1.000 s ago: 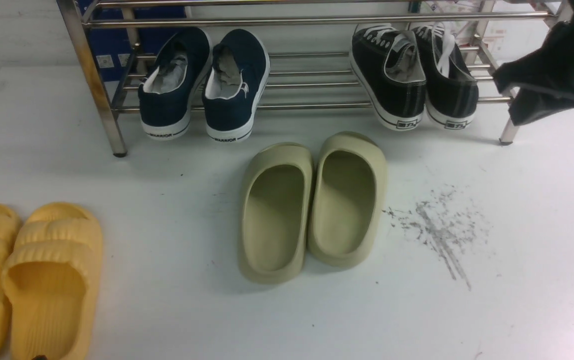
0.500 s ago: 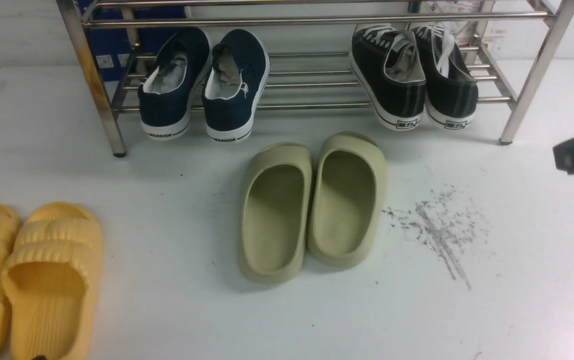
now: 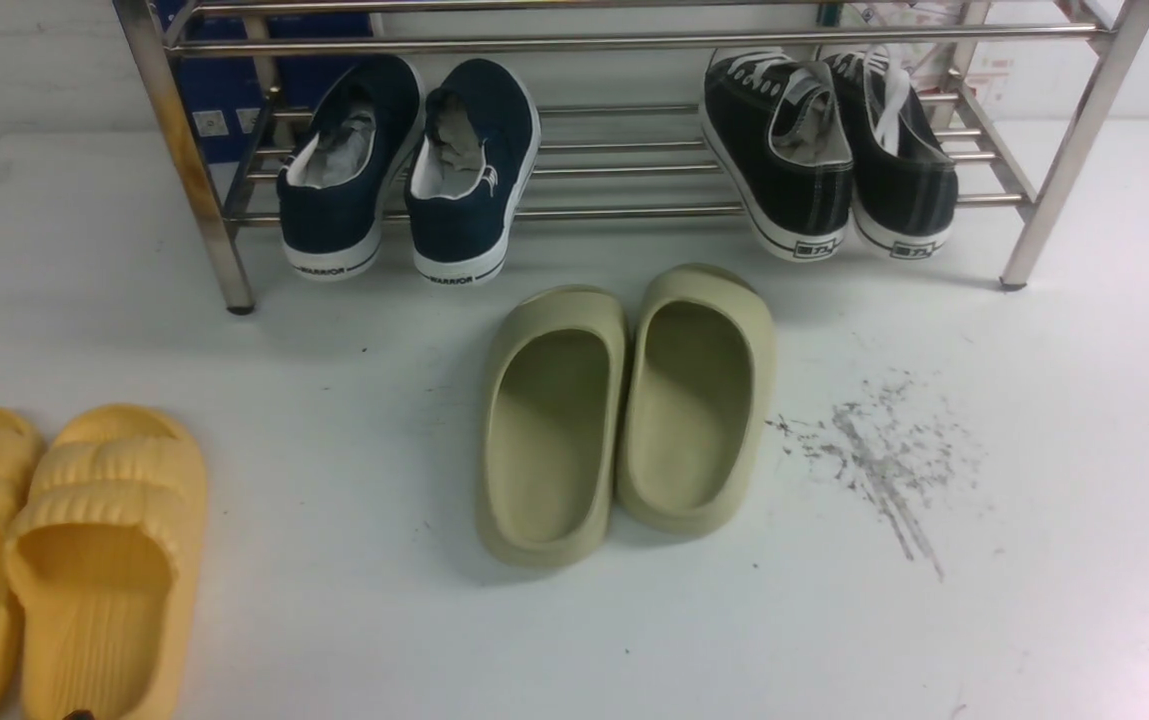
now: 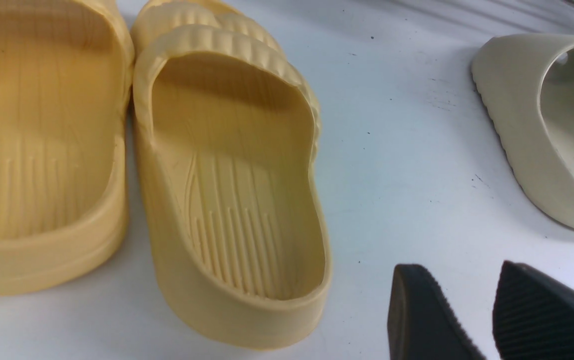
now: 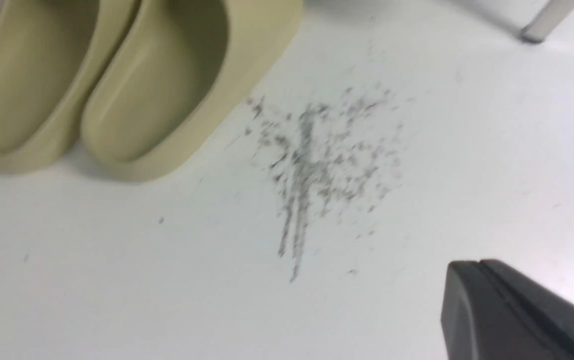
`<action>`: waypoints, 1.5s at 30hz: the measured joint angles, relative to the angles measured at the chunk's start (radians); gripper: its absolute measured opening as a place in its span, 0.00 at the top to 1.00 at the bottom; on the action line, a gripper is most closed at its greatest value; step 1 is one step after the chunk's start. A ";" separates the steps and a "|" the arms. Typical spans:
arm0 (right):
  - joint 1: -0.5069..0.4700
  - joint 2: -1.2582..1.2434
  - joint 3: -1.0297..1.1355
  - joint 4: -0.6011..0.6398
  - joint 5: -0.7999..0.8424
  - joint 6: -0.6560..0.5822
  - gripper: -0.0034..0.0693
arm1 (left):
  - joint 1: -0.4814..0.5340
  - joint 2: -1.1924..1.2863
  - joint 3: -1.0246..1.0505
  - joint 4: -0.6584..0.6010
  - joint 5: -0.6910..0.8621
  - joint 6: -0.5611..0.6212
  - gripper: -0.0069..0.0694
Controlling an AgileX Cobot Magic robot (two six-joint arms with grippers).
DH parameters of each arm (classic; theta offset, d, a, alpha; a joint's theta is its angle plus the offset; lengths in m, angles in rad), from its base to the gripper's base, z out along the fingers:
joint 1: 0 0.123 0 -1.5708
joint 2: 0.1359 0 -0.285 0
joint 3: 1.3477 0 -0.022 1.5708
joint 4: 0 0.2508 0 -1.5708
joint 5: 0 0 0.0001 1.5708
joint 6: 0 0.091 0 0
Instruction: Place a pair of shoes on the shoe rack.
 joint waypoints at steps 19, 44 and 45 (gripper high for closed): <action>-0.203 -0.927 0.932 0.003 -0.351 0.028 0.95 | 0.000 -0.001 0.000 0.001 0.000 0.000 0.60; -0.204 -0.928 0.937 0.003 -0.370 0.032 0.92 | 0.000 -0.001 0.000 0.001 0.000 0.000 0.60; -0.204 -0.928 0.937 0.003 -0.370 0.032 0.92 | 0.000 -0.001 0.000 0.001 0.000 0.000 0.60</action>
